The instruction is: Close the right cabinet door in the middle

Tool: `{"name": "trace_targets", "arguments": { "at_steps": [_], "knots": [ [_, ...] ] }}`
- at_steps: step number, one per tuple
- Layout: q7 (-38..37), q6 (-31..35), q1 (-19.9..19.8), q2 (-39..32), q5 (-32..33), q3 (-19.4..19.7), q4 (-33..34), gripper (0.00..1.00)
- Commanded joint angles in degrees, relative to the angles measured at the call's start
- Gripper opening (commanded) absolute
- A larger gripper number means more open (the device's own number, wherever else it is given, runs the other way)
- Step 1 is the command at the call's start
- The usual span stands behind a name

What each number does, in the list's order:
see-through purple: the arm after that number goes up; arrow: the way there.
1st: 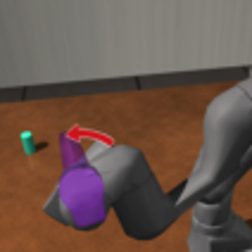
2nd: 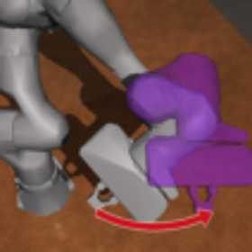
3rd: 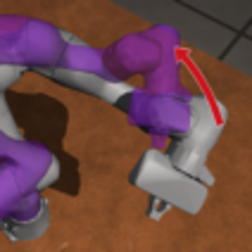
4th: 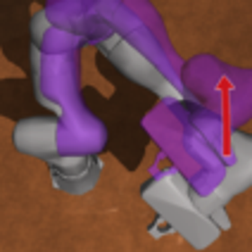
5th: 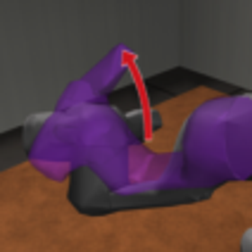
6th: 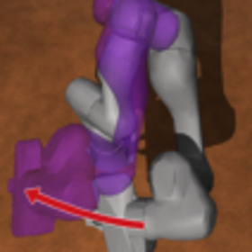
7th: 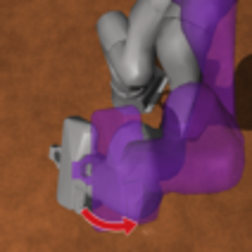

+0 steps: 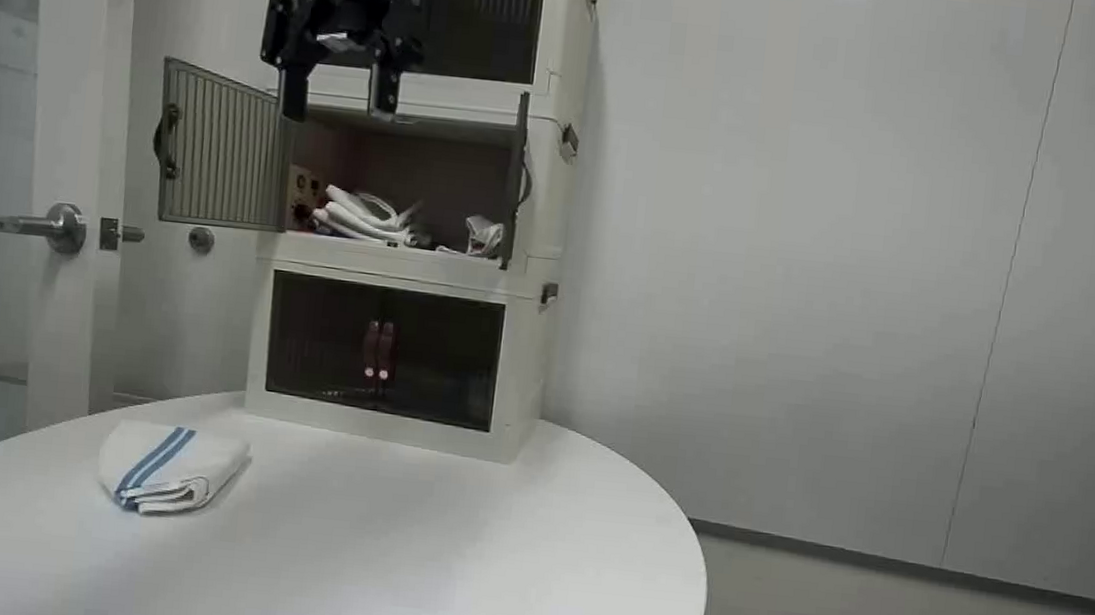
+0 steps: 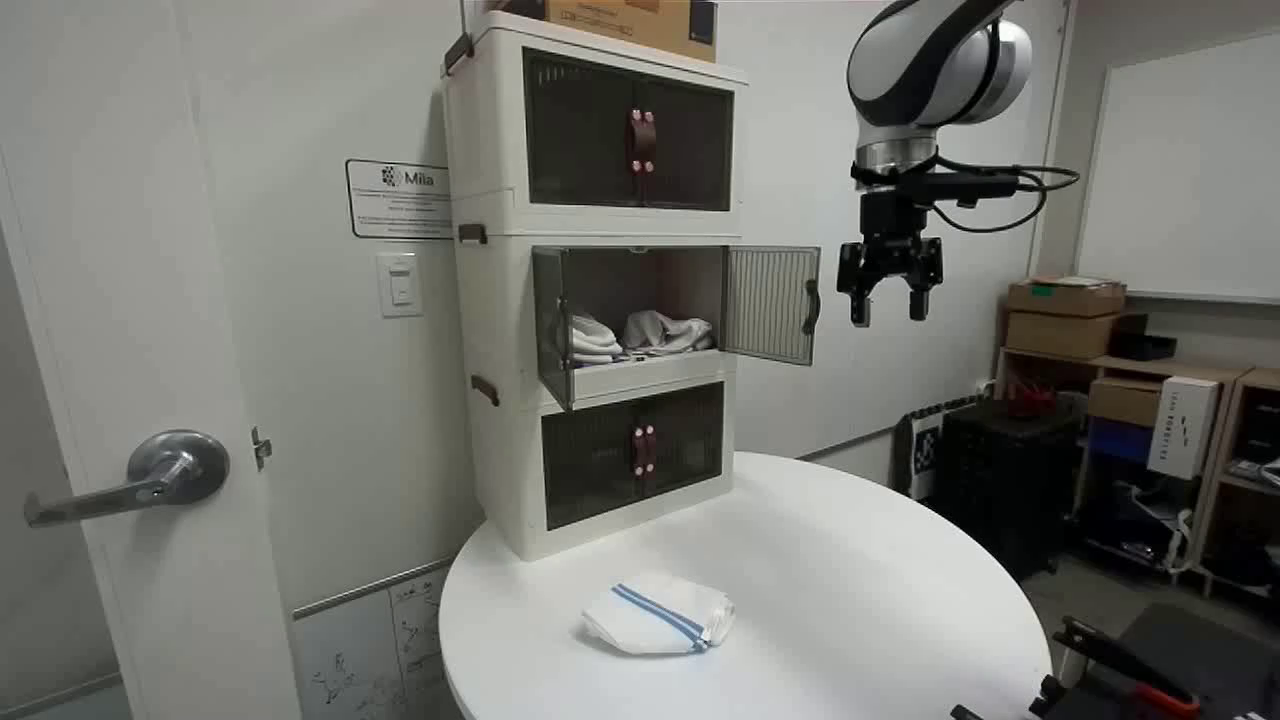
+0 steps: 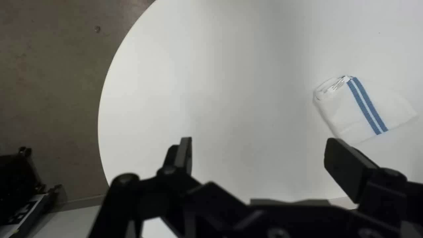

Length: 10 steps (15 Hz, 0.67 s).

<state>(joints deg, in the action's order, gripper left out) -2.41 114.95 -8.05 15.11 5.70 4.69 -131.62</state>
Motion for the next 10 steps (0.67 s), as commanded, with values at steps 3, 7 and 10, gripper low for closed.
{"name": "trace_targets", "arguments": {
  "at_steps": [3, 7, 10],
  "knots": [
    [-0.1, -0.1, 0.4, 0.0, 0.1, 0.4, 0.1, 1.0],
    [0.5, 2.6, 0.5, -0.5, -1.2, 0.9, 0.9, 1.0],
    [4.1, 6.2, 0.8, -1.2, -4.2, 2.1, 3.3, 1.0]
  ]
}}
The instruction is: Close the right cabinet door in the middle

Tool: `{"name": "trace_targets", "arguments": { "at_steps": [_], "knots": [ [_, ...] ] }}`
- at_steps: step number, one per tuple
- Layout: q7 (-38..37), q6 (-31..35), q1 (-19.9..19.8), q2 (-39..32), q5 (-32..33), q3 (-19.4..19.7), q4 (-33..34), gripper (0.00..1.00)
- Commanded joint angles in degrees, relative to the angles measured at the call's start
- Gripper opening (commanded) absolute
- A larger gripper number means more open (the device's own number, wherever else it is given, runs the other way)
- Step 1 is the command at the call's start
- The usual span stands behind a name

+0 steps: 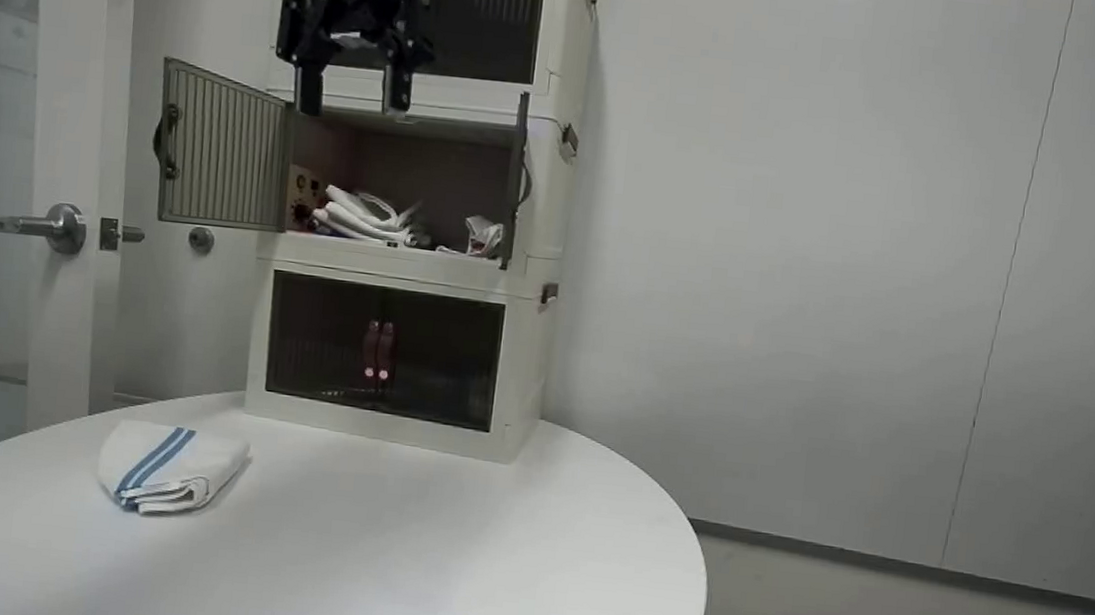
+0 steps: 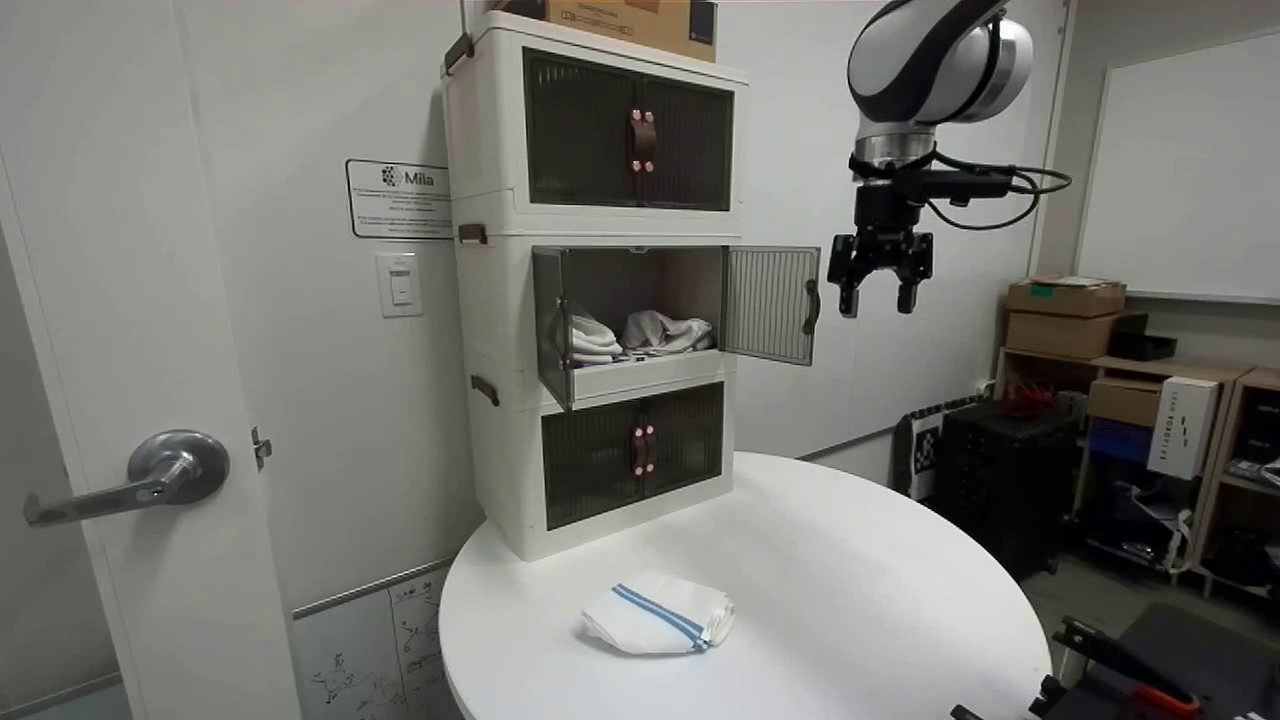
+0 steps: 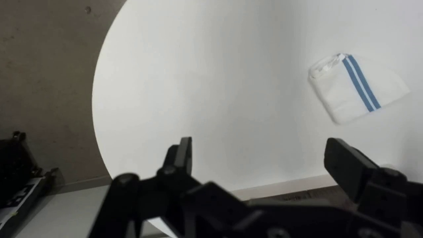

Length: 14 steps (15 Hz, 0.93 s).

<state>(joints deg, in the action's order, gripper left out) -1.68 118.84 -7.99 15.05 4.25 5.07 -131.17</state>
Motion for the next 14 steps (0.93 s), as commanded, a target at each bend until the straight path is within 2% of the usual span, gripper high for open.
{"name": "trace_targets", "arguments": {
  "at_steps": [1, 9, 14],
  "knots": [
    [4.6, 3.4, 0.7, -1.2, -3.3, 2.1, 3.8, 1.0],
    [20.8, 5.8, 2.9, -5.7, -8.6, 4.4, 14.2, 1.0],
    [26.1, 4.4, 2.9, -10.4, -10.0, 4.1, 19.8, 1.0]
  ]
}}
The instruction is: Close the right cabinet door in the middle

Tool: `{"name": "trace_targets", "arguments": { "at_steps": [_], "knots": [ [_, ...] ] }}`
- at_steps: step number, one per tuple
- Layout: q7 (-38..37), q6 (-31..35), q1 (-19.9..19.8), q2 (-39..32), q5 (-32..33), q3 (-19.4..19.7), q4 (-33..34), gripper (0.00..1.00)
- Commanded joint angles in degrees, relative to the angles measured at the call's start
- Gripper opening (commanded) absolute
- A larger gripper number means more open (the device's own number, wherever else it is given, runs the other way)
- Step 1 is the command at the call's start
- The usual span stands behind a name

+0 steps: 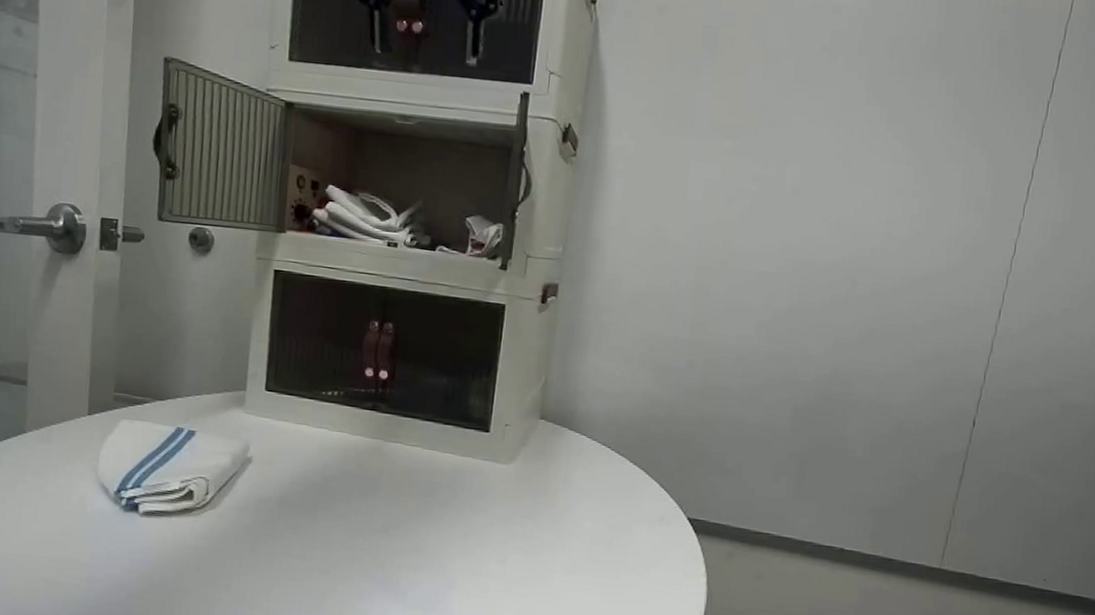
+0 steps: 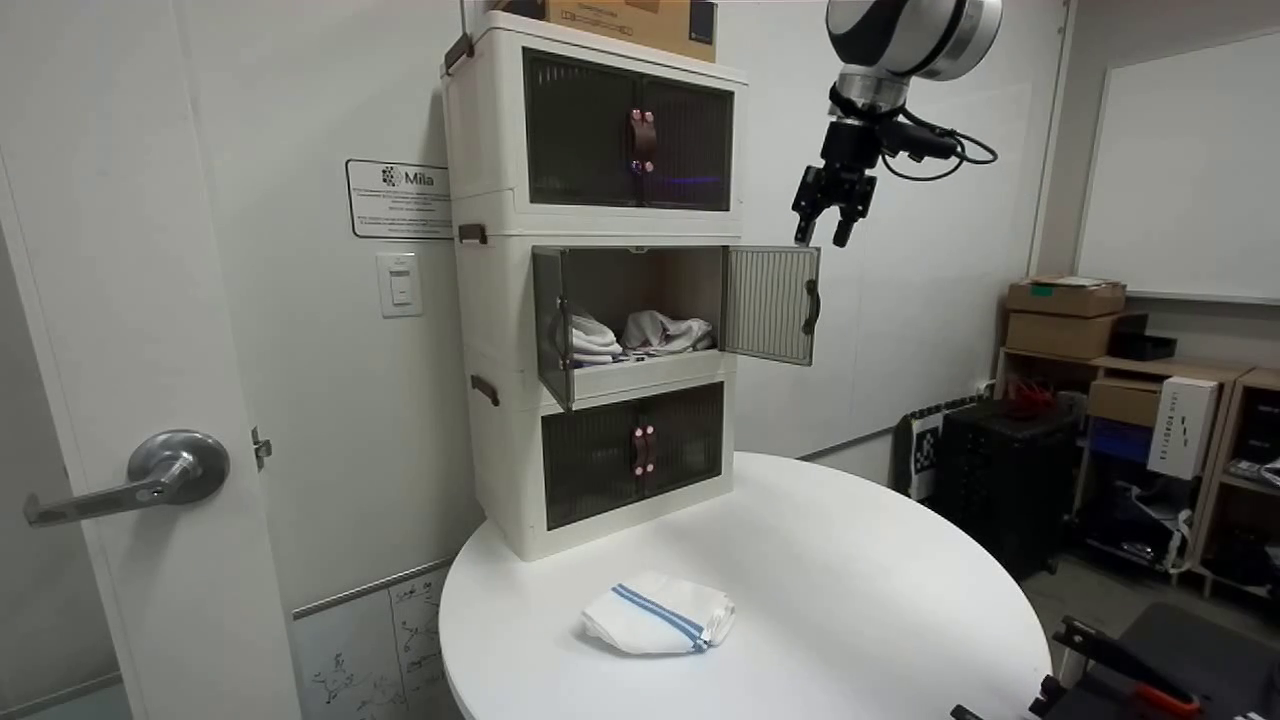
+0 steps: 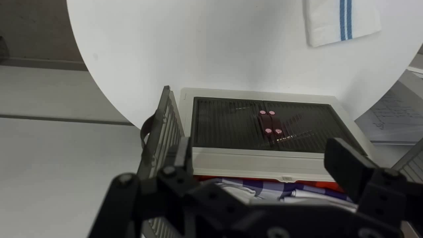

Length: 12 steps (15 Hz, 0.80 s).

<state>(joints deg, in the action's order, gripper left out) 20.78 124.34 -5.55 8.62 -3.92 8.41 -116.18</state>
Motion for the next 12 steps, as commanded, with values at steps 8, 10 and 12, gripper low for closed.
{"name": "trace_targets", "arguments": {
  "at_steps": [8, 10, 12],
  "knots": [
    [6.5, -4.3, -2.4, -10.1, -1.8, 1.5, 14.0, 1.0],
    [6.9, -5.2, -3.1, -11.5, -1.9, 1.5, 16.0, 1.0],
    [7.5, -6.0, -3.6, -13.0, -2.2, 1.3, 17.9, 1.0]
  ]
}}
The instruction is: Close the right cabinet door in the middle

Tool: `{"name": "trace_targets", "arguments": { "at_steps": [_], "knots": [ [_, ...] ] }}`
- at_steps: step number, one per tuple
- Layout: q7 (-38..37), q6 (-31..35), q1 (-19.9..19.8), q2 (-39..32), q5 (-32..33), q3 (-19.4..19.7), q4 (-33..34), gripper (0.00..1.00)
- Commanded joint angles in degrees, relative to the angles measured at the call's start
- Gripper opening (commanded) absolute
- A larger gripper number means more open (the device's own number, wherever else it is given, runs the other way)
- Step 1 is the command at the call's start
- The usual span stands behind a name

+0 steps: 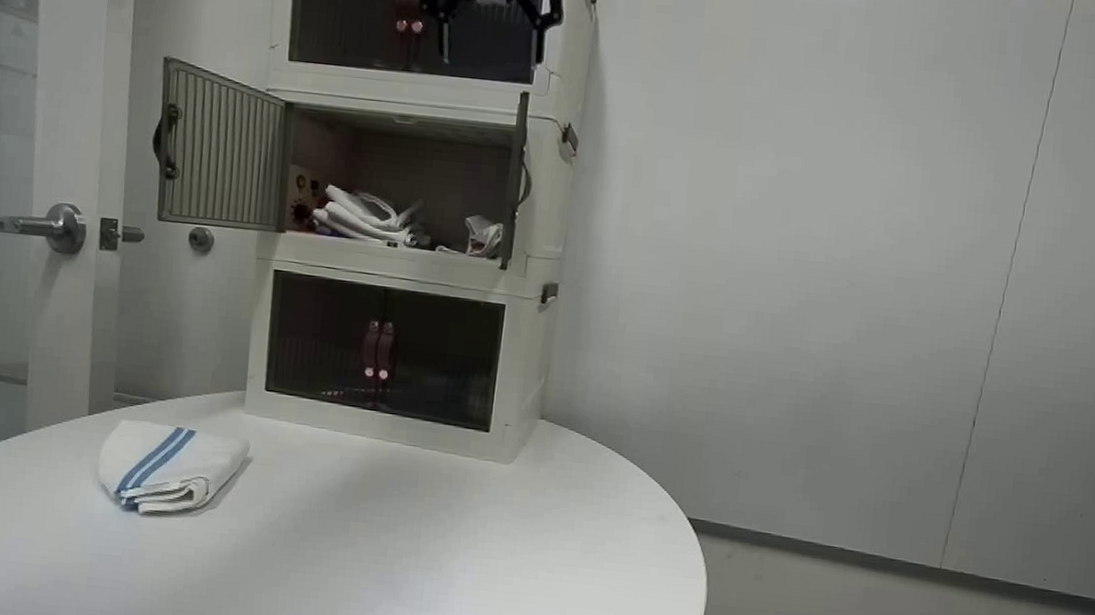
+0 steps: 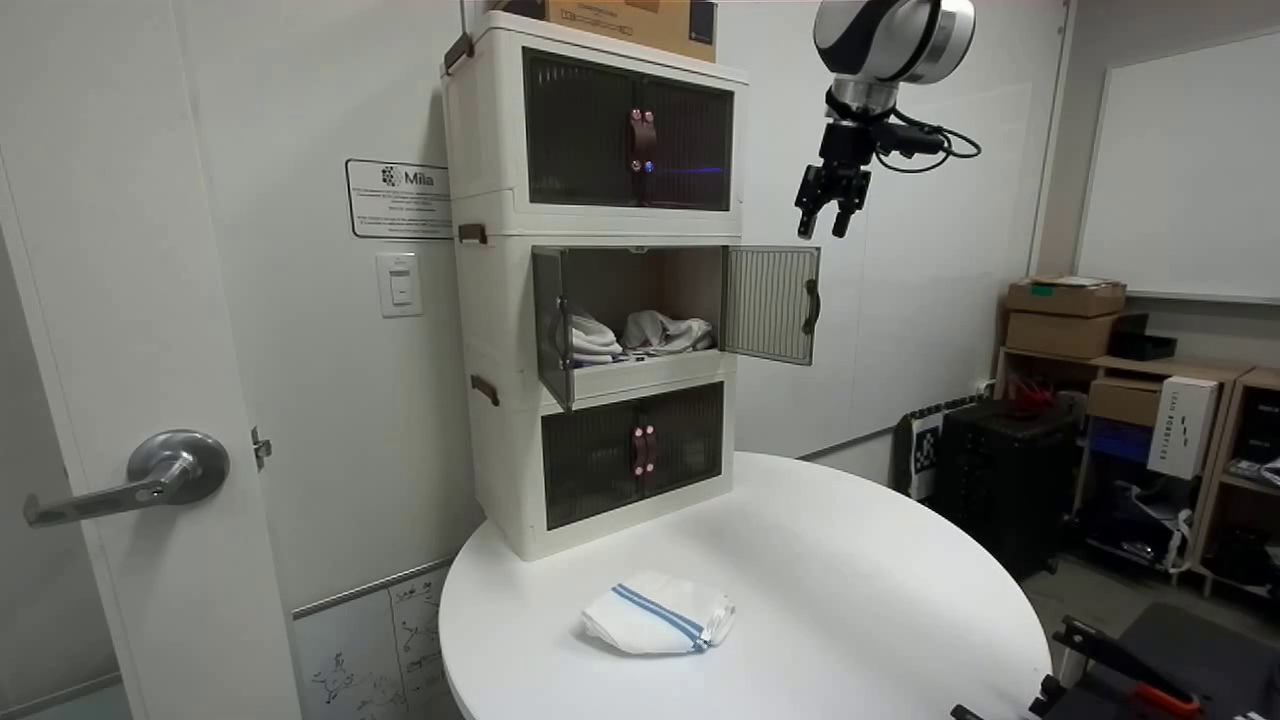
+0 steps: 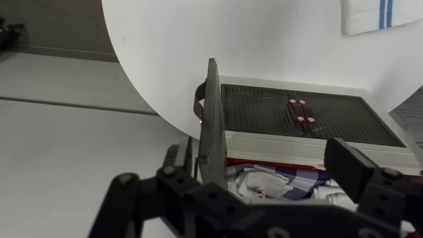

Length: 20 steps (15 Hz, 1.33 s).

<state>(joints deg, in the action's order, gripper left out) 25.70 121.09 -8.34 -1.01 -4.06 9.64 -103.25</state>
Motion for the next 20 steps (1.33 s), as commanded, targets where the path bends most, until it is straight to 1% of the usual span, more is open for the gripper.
{"name": "trace_targets", "arguments": {
  "at_steps": [1, 2, 6, 8, 13, 20],
  "knots": [
    [3.1, -3.2, -1.1, -4.1, -2.4, 0.0, 5.9, 1.0],
    [3.9, -3.4, -1.3, -4.8, -3.0, -0.2, 6.6, 1.0],
    [10.6, -3.7, -2.1, -7.4, -9.1, -1.2, 8.1, 1.0],
    [12.5, -4.8, -2.4, -8.7, -10.6, -1.8, 8.9, 1.0],
    [14.7, -7.2, -2.8, -11.0, -11.5, -3.1, 10.9, 1.0],
    [15.3, -7.2, -2.1, -12.0, -11.7, -6.2, 12.1, 1.0]
  ]
}}
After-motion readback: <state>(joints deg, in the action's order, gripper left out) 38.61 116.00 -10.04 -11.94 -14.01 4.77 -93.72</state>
